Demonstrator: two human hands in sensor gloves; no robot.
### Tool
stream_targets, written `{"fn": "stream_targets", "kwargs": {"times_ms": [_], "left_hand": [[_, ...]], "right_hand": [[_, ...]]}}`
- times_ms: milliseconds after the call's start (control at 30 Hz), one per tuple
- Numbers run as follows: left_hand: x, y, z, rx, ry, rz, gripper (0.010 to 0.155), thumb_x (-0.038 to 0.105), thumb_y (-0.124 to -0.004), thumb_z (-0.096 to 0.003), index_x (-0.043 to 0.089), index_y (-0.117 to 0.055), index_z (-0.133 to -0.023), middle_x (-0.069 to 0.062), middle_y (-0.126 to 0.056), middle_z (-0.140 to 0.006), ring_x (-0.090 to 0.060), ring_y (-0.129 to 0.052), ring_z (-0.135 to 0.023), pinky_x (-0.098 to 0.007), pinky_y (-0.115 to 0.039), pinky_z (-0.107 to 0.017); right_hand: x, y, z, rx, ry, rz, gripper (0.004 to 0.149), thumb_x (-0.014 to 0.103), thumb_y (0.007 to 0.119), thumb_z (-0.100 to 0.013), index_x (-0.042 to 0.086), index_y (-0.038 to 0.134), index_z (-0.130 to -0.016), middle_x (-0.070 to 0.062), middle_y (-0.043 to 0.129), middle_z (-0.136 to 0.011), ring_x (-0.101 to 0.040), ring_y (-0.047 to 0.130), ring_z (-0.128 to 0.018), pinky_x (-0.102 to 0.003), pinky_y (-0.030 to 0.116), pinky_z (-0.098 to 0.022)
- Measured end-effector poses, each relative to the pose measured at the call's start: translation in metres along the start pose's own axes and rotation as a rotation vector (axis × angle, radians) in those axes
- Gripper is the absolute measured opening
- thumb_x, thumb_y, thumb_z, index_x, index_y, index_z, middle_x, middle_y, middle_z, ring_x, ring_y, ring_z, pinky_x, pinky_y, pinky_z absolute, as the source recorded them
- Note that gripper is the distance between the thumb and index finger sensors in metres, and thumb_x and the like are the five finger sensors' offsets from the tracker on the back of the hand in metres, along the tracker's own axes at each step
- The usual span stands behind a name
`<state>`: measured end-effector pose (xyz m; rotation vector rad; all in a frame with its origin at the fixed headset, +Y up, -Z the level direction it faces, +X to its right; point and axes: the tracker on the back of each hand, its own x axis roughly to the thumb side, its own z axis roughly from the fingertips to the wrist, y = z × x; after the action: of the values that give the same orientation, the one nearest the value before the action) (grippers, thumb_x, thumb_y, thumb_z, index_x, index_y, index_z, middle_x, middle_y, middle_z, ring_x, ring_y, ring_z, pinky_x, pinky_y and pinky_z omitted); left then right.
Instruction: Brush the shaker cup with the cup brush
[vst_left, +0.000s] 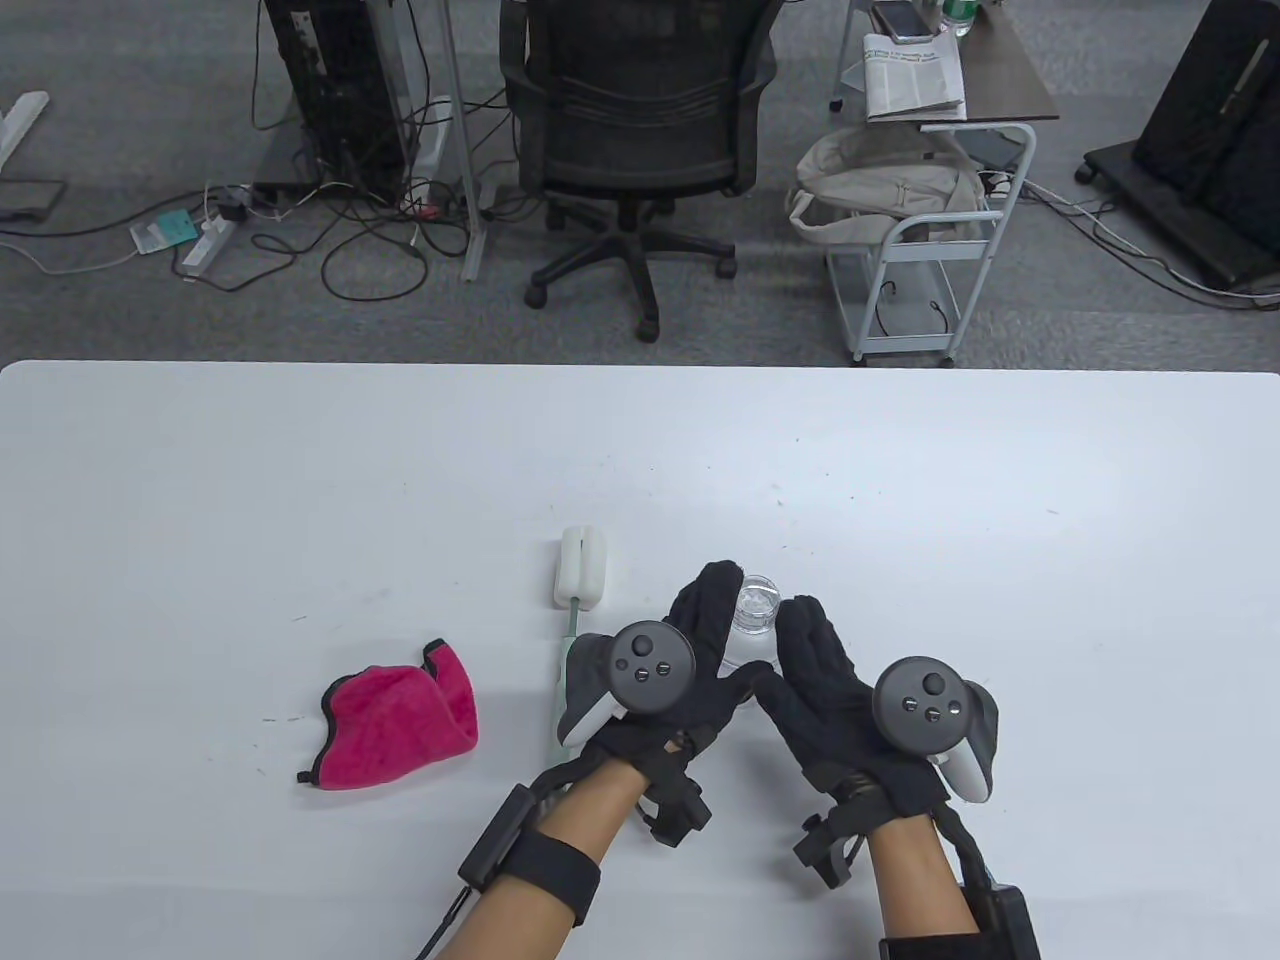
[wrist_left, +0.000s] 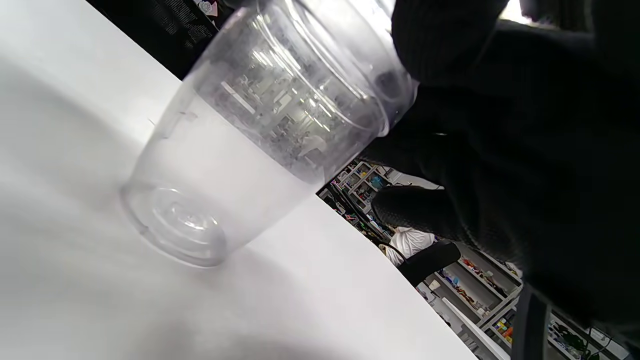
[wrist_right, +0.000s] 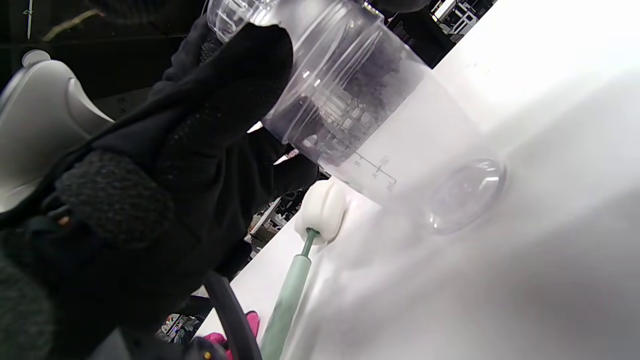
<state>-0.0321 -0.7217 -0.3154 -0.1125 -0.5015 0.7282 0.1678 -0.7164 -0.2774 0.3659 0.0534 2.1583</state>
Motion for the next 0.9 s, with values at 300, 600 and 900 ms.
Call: {"fn": "stream_targets", "kwargs": {"times_ms": [300,600,900], "left_hand": [[0.041,0.055,0.045,0.074,-0.100,-0.077,0.095,0.051,-0.077,-0.0580,0.028,0.000,-0.110,-0.014,-0.015,-0.125,-0.051,-0.024,-0.113,-0.068,-0.037,-0.077],[0.031,0.093,0.129,0.100,-0.094,-0.563,0.100,0.063,-0.078,-0.0533,0.020,-0.014,-0.116,-0.013,-0.022,-0.129,-0.048,-0.020,-0.118,-0.072,-0.028,-0.077],[0.001,0.091,0.141,-0.192,-0.042,-0.551,0.091,0.061,-0.078,-0.0542,0.017,-0.031,-0.117,-0.015,-0.043,-0.127,-0.044,-0.035,-0.119,-0.067,-0.035,-0.079]], "right_hand": [[0.010,-0.021,0.010,-0.257,-0.097,-0.039,0.082,0.063,0.060,-0.054,0.017,0.027,-0.114,-0.022,0.025,-0.118,-0.052,0.034,-0.107,-0.067,0.042,-0.074],[0.068,-0.003,0.029,-0.231,-0.386,0.205,0.086,0.056,0.077,-0.051,0.016,0.033,-0.113,-0.019,0.040,-0.118,-0.048,0.052,-0.104,-0.062,0.051,-0.075],[0.101,0.054,0.033,0.281,-0.273,0.559,0.087,0.058,0.074,-0.053,0.013,0.032,-0.114,-0.021,0.026,-0.121,-0.050,0.025,-0.110,-0.066,0.030,-0.075]]}}
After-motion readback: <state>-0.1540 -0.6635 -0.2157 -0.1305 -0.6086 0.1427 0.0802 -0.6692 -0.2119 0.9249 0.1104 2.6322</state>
